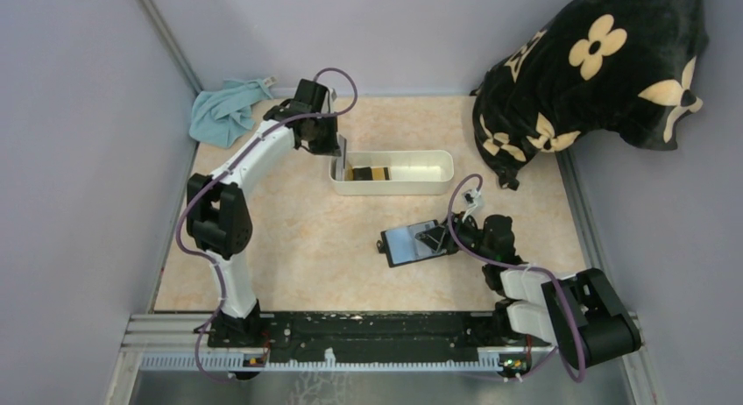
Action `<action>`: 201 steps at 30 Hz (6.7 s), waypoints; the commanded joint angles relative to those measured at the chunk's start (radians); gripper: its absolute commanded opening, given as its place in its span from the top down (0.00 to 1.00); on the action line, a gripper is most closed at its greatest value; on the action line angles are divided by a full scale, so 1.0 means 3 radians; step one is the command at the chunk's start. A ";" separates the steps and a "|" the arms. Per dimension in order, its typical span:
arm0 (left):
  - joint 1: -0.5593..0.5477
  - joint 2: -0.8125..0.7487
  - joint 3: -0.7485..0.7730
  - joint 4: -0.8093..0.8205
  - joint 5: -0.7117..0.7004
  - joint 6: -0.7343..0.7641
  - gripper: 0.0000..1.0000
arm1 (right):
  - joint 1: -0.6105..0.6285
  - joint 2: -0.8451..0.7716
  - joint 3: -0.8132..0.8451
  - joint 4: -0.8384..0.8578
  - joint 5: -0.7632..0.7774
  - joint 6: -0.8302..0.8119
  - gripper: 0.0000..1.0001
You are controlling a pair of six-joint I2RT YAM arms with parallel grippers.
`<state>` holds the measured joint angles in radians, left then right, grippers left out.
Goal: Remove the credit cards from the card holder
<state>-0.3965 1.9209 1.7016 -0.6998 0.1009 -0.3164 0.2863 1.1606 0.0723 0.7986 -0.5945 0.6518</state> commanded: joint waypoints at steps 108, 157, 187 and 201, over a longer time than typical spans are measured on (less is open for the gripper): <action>-0.1589 -0.0334 -0.2504 0.2501 0.0614 -0.0405 1.00 | 0.0017 -0.0888 0.0380 -0.1951 0.1061 -0.0247 0.58; -0.1591 0.0107 -0.2476 0.2510 0.0768 -0.0438 1.00 | 0.0109 -0.0891 0.0386 -0.1614 0.0564 -0.0036 0.62; -0.1584 -0.0846 -0.2623 0.2330 0.0238 -0.0095 1.00 | 0.0123 -0.1113 0.0500 -0.2067 0.1071 -0.0238 0.59; -0.1588 -0.0820 -0.3201 0.2585 0.0602 -0.0469 1.00 | 0.0132 -0.0991 0.0500 -0.1935 0.0961 -0.0224 0.95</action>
<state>-0.8688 1.6627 0.7616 0.0612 0.2790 -0.4343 0.3126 0.8616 0.1726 0.1570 -0.2943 0.5945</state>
